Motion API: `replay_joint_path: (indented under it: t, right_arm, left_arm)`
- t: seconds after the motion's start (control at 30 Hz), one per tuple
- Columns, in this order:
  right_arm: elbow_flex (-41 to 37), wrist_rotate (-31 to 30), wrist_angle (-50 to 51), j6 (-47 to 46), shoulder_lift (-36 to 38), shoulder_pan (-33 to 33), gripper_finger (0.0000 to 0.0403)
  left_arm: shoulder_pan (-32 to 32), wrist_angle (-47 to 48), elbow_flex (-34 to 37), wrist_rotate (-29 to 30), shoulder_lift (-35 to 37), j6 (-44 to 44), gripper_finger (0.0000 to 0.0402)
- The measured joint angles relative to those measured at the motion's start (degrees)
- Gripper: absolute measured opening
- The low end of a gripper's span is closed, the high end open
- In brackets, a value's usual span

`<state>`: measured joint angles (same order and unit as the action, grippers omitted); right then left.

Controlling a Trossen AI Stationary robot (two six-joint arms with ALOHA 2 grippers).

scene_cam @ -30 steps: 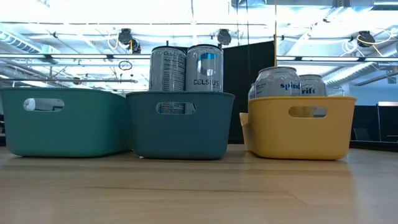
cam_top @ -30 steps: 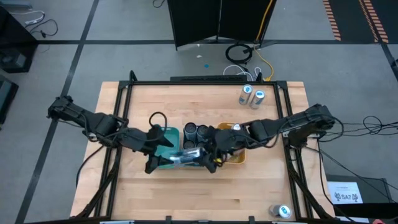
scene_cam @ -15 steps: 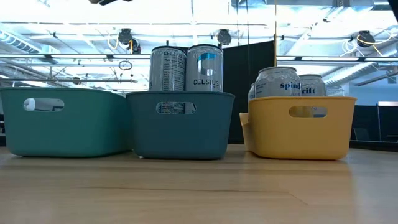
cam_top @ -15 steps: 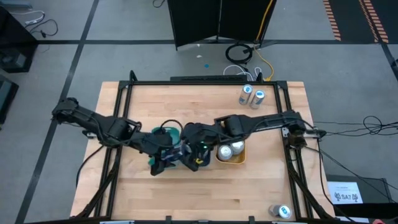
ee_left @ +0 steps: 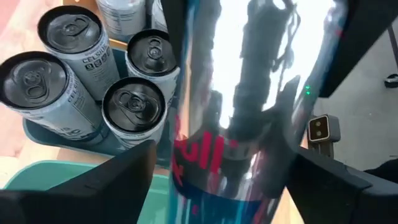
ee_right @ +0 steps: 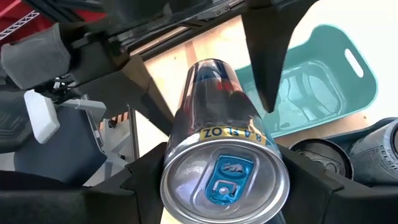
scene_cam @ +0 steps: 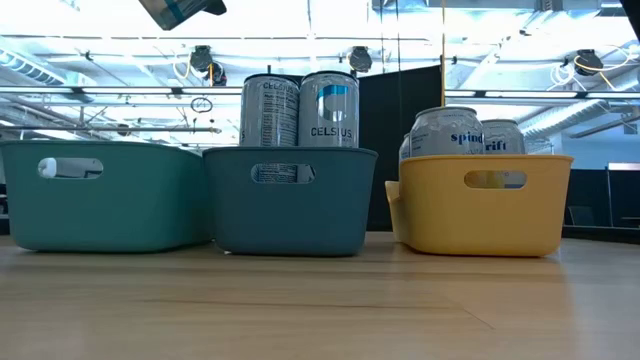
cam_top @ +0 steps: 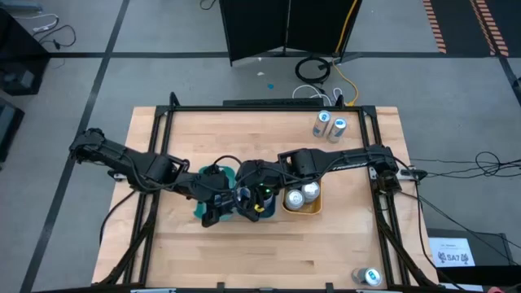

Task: Sort soda cans
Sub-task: Put the center blue soda can can into the green bin

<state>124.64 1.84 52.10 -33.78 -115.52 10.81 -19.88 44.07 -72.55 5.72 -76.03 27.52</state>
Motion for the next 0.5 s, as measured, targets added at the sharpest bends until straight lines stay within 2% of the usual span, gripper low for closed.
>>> replay_joint_path:
  t: [0.3,0.5]
  right_arm:
    - [0.0,0.1,0.1,0.2,0.0,-0.4,0.0226]
    - [0.0,0.3,0.2,0.3,0.0,-0.7,0.0226]
  left_arm:
    - [0.8,0.0,0.0,-1.5,0.0,-1.5,0.0257]
    - [0.8,0.1,0.0,-1.4,0.0,-1.5,0.0254]
